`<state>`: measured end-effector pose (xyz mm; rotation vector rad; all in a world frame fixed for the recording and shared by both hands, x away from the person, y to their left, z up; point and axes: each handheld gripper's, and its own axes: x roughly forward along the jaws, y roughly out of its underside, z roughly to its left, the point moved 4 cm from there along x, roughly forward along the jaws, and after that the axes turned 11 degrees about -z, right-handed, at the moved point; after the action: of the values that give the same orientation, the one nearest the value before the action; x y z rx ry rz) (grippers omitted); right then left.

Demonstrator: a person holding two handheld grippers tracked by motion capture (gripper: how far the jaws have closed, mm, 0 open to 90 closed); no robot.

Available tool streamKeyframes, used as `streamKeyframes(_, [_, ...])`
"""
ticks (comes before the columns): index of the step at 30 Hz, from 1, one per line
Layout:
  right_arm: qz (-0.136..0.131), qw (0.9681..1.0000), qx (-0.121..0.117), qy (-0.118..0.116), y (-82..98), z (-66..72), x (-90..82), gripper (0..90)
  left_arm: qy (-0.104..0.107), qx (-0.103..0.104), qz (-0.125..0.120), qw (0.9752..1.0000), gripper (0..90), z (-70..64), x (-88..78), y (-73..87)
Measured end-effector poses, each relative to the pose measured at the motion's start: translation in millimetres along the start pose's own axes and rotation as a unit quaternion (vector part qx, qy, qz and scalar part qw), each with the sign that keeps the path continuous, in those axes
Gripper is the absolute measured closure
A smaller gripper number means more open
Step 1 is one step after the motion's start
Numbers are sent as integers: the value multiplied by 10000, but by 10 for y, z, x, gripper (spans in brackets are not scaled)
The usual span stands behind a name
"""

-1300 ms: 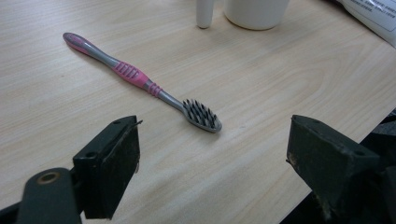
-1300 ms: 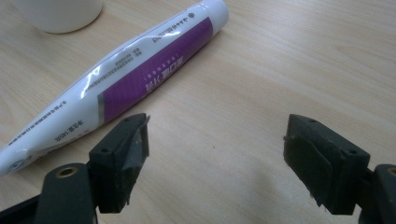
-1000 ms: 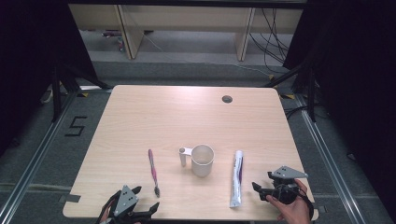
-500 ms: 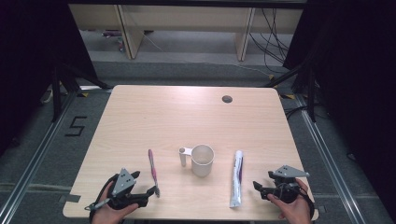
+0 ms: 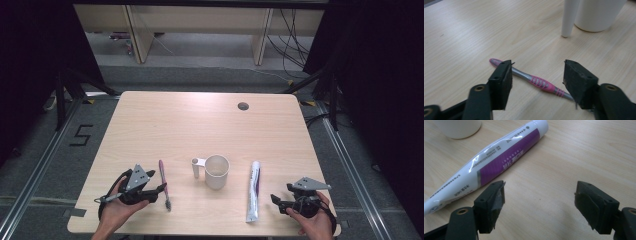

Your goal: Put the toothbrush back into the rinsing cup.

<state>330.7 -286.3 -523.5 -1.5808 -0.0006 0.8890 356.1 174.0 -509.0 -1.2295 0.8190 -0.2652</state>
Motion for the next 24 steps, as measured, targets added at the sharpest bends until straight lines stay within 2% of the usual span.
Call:
streamKeyframes(1, [0, 10000, 0, 0, 0, 0, 0, 253, 0, 0, 0, 10000, 492, 0, 0, 0])
streamKeyframes(2, [0, 10000, -5, -2, 1, 0, 0, 253, 35, 113, 67, 9999, 492, 29, 6, -8])
streamKeyframes(3, [0, 10000, 0, -8, 0, 2, 1, 253, 49, 286, 15, 9996, 601, 57, 29, -28])
streamKeyframes(4, [0, 10000, 0, -8, 0, 2, 1, 253, 63, 405, -1, 9992, 601, 73, 52, -35])
streamKeyframes(6, [0, 10000, 7, -9, -2, 3, 2, 253, 107, 526, 62, 9985, 679, 78, 99, -35])
streamKeyframes(7, [2, 10000, 11, -16, -1, 3, 2, 253, 120, 498, 77, 9987, 721, 69, 126, -40])
streamKeyframes(10, [26, 10000, -11, -9, 2, 3, 0, 254, 189, 622, 211, 9977, 806, 83, 210, -44])
streamKeyframes(11, [23, 10000, -9, -6, 1, 3, -1, 254, 187, 602, 255, 9977, 847, 93, 257, -45])
streamKeyframes(14, [14, 10000, -31, -20, -2, 7, 4, 256, 176, 600, 289, 9976, 889, 119, 318, -49])
streamKeyframes(18, [24, 10000, -62, -50, 4, 9, 10, 256, 136, 547, 351, 9978, 894, 175, 424, -59])
streamKeyframes(20, [6, 10000, -36, -72, -3, 13, 14, 257, 115, 633, 477, 9968, 894, 227, 469, -65])
streamKeyframes(24, [5, 10000, -68, -40, 0, 16, 15, 258, 63, 601, 632, 9962, 894, 309, 561, -72])
